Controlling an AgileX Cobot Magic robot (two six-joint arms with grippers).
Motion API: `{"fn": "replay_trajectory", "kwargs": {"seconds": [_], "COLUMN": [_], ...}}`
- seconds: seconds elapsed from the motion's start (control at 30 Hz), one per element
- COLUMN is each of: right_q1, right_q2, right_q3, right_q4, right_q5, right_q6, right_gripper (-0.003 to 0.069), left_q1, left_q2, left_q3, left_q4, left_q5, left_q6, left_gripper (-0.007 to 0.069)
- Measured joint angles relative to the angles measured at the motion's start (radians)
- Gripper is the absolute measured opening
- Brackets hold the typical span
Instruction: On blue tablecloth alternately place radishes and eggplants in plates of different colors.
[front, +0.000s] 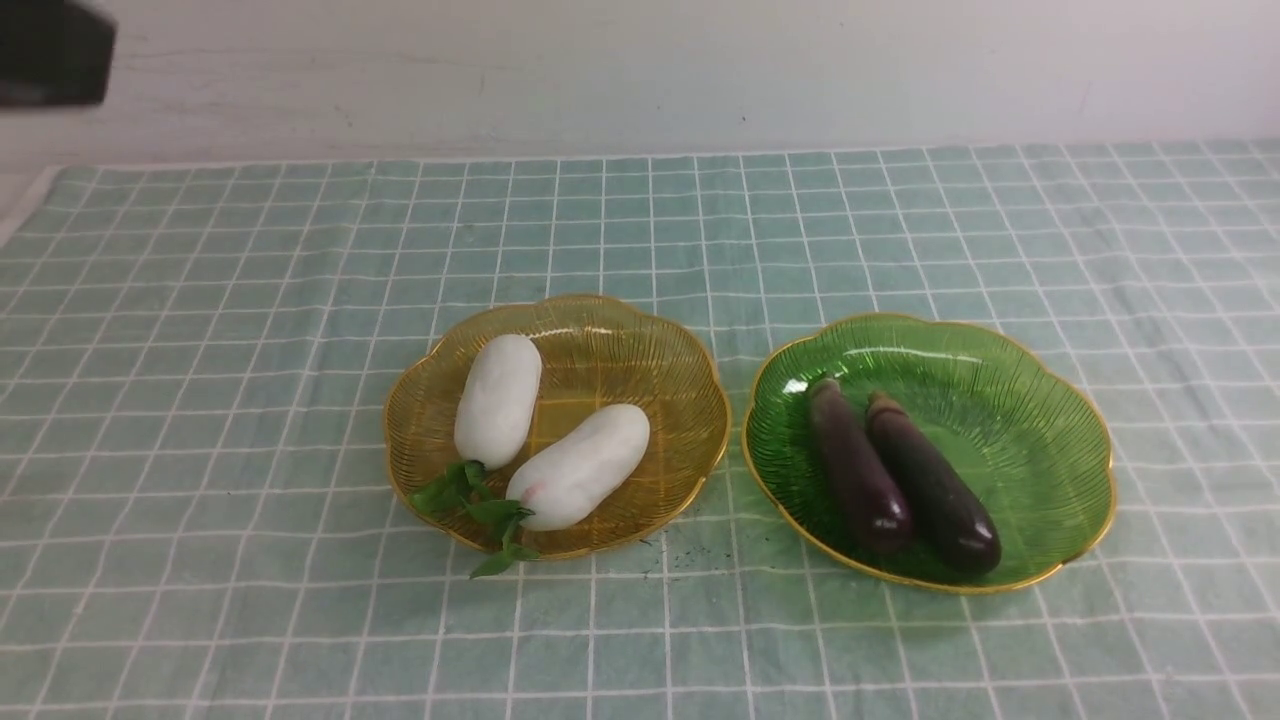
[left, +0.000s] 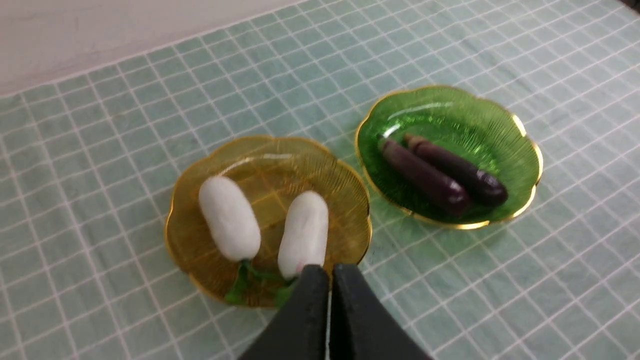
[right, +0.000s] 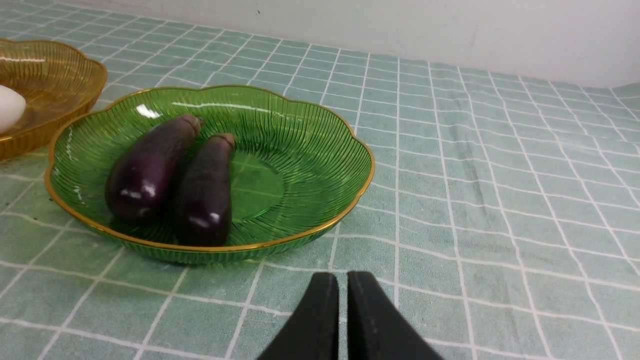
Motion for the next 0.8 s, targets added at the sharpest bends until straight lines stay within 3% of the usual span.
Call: {"fn": "replay_trajectory", "kwargs": {"seconds": [0.23, 0.4, 0.5, 0.53, 0.57, 0.63, 0.8], "right_q1": [0.0, 0.0, 0.0, 0.0, 0.0, 0.0, 0.0], "right_q2": [0.0, 0.0, 0.0, 0.0, 0.0, 0.0, 0.0], "right_q3": [0.0, 0.0, 0.0, 0.0, 0.0, 0.0, 0.0], "right_q4": [0.0, 0.0, 0.0, 0.0, 0.0, 0.0, 0.0], "right_q5": [0.0, 0.0, 0.0, 0.0, 0.0, 0.0, 0.0], "right_q6": [0.0, 0.0, 0.0, 0.0, 0.0, 0.0, 0.0], "right_gripper": [0.0022, 0.0022, 0.0022, 0.0022, 0.0022, 0.0022, 0.0022], "left_q1": [0.0, 0.0, 0.0, 0.0, 0.0, 0.0, 0.0], "left_q2": [-0.295, -0.52, -0.615, -0.679, -0.679, -0.736, -0.769], "left_q3": [0.328, 0.59, 0.705, 0.787, 0.787, 0.873, 0.98], "left_q4": [0.067, -0.004, -0.053, -0.081, -0.081, -0.096, -0.114], "left_q5": [0.014, -0.005, -0.107, -0.229, -0.229, -0.395, -0.586], "left_q6": [0.007, 0.006, 0.006, 0.006, 0.006, 0.006, 0.006], "left_gripper": [-0.0008, -0.0008, -0.0008, -0.0008, -0.0008, -0.0008, -0.0008]}}
